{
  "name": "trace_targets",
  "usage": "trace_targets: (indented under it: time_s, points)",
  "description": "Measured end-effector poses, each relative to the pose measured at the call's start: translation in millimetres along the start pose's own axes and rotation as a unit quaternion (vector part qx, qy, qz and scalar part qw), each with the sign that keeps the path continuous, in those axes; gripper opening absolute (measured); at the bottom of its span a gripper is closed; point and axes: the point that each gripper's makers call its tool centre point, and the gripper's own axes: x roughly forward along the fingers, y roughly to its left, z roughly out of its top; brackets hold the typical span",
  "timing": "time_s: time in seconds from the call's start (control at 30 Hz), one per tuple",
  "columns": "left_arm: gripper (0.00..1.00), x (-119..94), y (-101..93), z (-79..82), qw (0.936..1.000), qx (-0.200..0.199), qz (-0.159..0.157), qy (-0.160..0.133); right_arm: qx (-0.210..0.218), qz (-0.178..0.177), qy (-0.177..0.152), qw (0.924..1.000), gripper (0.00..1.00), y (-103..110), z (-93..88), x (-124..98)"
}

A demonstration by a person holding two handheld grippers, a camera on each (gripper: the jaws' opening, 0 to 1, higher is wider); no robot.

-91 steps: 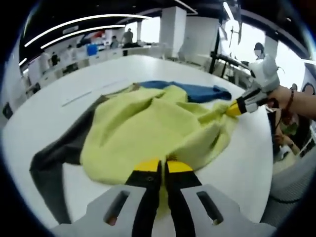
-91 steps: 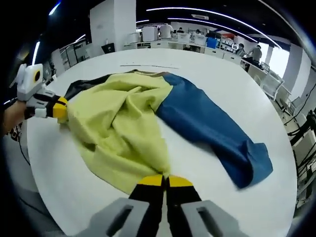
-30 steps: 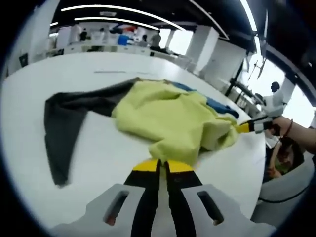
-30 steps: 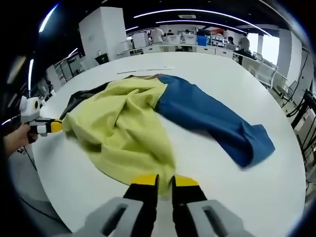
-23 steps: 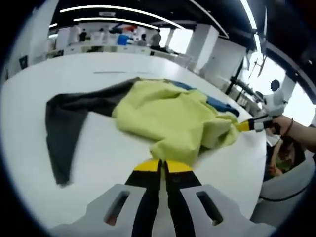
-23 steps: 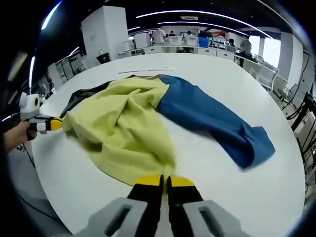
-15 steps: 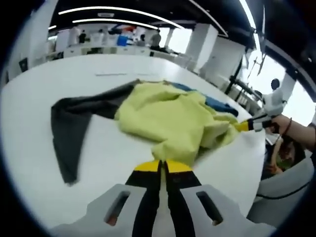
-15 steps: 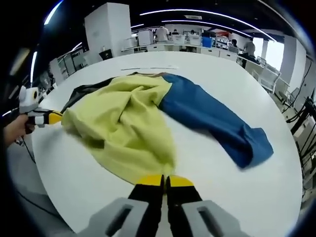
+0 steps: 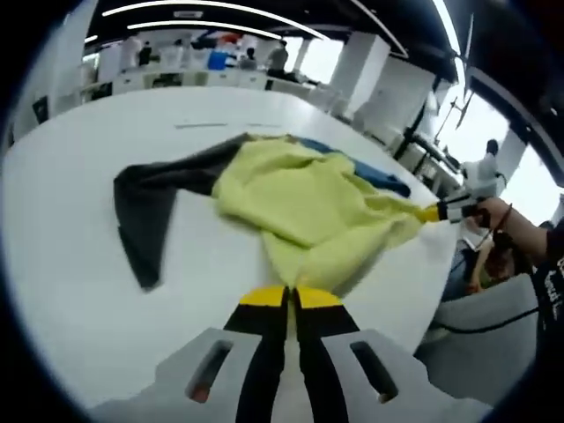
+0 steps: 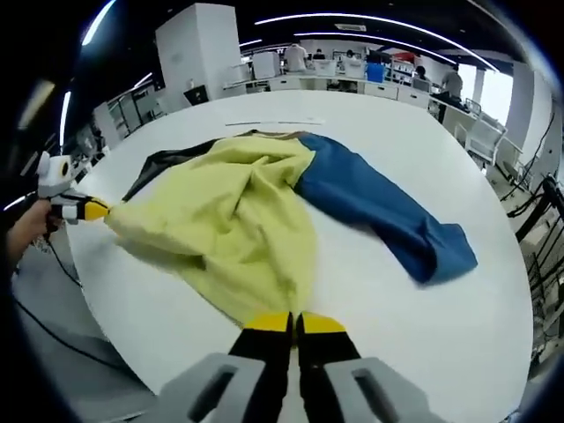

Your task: Fold the garment on the visible template until the final outline fits inside the template.

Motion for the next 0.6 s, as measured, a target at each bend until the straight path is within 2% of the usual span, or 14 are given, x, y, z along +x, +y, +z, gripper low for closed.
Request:
trace_targets:
  time_s: [0.1, 0.3, 0.6]
  points:
    - [0.00, -9, -4.0, -7.4, 0.9999, -0.012, 0.004, 0.006, 0.007, 0.006, 0.006, 0.9999, 0.00, 3, -6.6, -5]
    - [0.00, -18, -0.3, -24.3, 0.9994, -0.026, 0.010, 0.020, 0.019, 0.012, 0.025, 0.9994, 0.00, 5, -23.7, -15]
    - [0.00, -25, -8.9, -36.5, 0.9989, -0.035, 0.011, 0.028, 0.042, 0.007, 0.027, 0.9987, 0.00, 8, -44.2, -19]
